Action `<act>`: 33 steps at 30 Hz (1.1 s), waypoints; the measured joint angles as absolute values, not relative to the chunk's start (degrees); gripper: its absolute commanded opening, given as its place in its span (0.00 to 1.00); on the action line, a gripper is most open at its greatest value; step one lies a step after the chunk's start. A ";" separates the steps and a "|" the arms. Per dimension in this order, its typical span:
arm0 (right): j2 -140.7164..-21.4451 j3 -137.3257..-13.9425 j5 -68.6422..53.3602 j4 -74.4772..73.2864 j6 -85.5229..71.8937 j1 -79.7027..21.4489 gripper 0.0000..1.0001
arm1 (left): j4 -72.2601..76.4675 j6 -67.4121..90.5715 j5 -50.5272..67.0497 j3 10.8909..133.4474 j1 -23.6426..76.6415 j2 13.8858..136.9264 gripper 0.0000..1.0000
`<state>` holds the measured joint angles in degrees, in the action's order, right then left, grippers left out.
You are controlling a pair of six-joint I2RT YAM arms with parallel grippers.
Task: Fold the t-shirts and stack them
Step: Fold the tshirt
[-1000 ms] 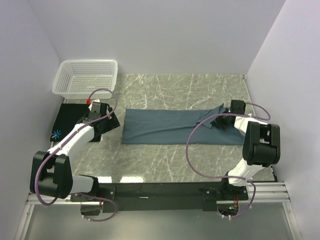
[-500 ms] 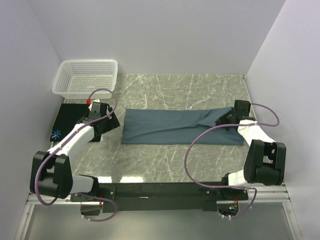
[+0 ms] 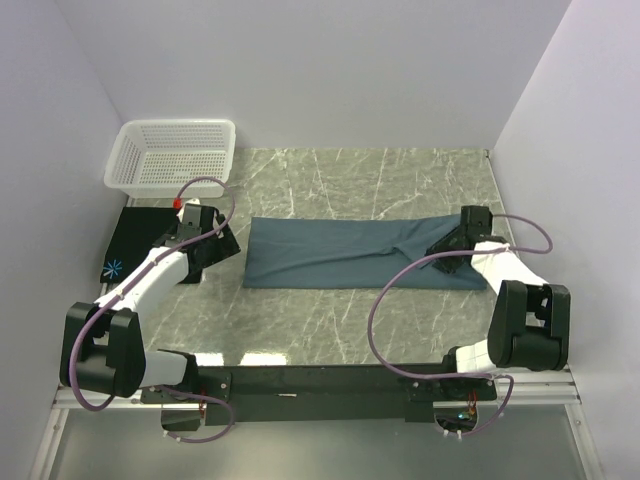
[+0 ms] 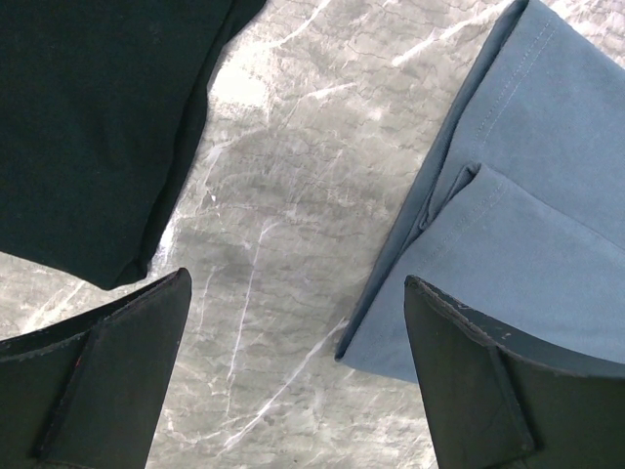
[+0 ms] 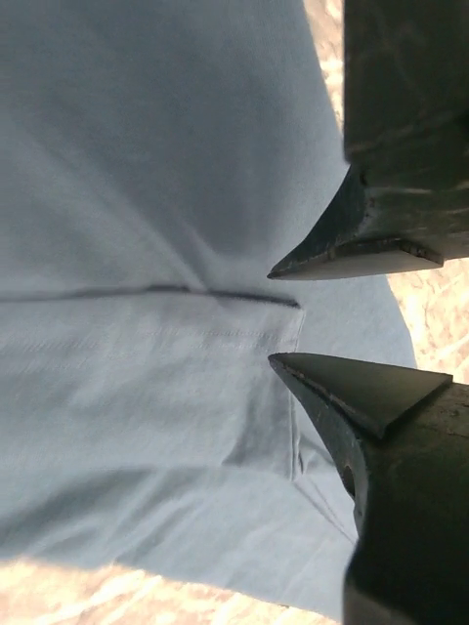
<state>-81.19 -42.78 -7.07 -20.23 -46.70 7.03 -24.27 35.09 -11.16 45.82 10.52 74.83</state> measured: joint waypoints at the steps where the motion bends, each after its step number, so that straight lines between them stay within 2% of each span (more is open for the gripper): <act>1: -81.19 -43.64 -6.55 -20.80 -45.63 7.16 0.44 | -24.25 35.09 -11.14 45.82 10.52 74.83 0.96; 8: -81.19 -49.65 -8.80 -18.65 -38.19 10.55 0.36 | -24.21 34.89 -10.31 45.82 10.52 74.83 0.96; 14: -84.09 -49.74 -16.36 -13.30 -36.53 9.45 0.30 | -24.18 34.92 -8.51 45.82 10.96 75.07 0.97; 21: -91.05 -48.23 -22.55 -7.66 -37.95 4.75 0.29 | -24.23 34.92 -7.62 45.82 12.05 76.03 0.97; 33: -102.08 -52.84 -23.33 -3.01 -41.23 4.49 0.29 | -24.75 35.83 -6.24 48.16 15.14 78.74 0.96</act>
<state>-102.08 -52.84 -23.33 -3.01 -41.23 4.49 -24.75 35.83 -6.24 48.16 15.14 78.74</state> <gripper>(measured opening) 0.287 0.968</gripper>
